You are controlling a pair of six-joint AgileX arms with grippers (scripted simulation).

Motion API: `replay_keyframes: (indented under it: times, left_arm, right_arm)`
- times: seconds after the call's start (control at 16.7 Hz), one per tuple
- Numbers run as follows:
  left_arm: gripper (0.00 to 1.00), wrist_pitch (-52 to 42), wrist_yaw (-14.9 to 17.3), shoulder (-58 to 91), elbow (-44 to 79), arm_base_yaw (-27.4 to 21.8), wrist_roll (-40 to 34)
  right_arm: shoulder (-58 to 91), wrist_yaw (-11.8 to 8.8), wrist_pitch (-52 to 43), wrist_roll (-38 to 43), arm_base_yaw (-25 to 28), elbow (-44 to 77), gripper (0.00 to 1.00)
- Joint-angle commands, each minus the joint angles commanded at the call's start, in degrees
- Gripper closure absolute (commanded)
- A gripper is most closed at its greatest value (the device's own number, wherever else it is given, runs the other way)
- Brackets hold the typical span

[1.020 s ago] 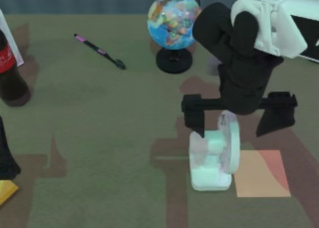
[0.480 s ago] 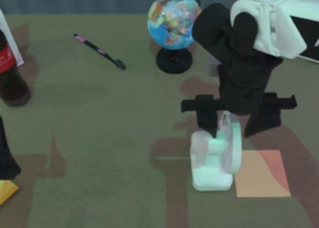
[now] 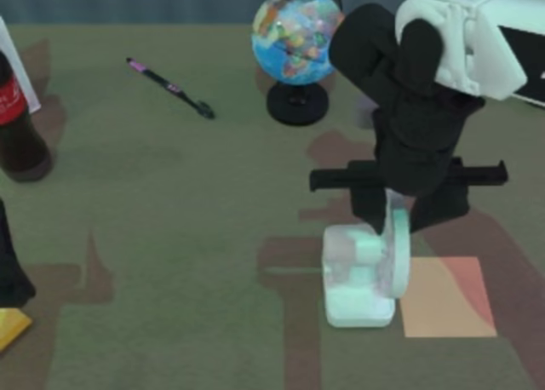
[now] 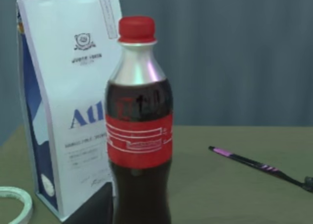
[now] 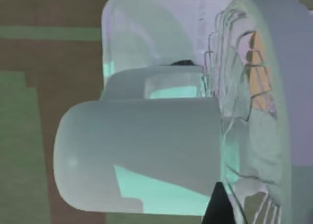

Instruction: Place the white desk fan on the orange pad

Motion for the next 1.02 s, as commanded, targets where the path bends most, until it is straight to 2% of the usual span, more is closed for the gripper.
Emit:
replay_keyframes:
  times: [0.42,0.78,1.02]
  left_arm:
    - [0.0,0.0,0.0,0.0,0.0,0.0,0.0]
    - [0.0,0.0,0.0,0.0,0.0,0.0,0.0]
    - [0.0,0.0,0.0,0.0,0.0,0.0,0.0]
  right_arm:
    - [-0.43,0.06,-0.23,0.0,-0.08,0.2,1.0]
    - [-0.78,0.06,-9.74,-0.03,0.3,9.16,1.0]
    - [-1.01,0.06,-11.17,-0.12,0.35,10.59,1.0]
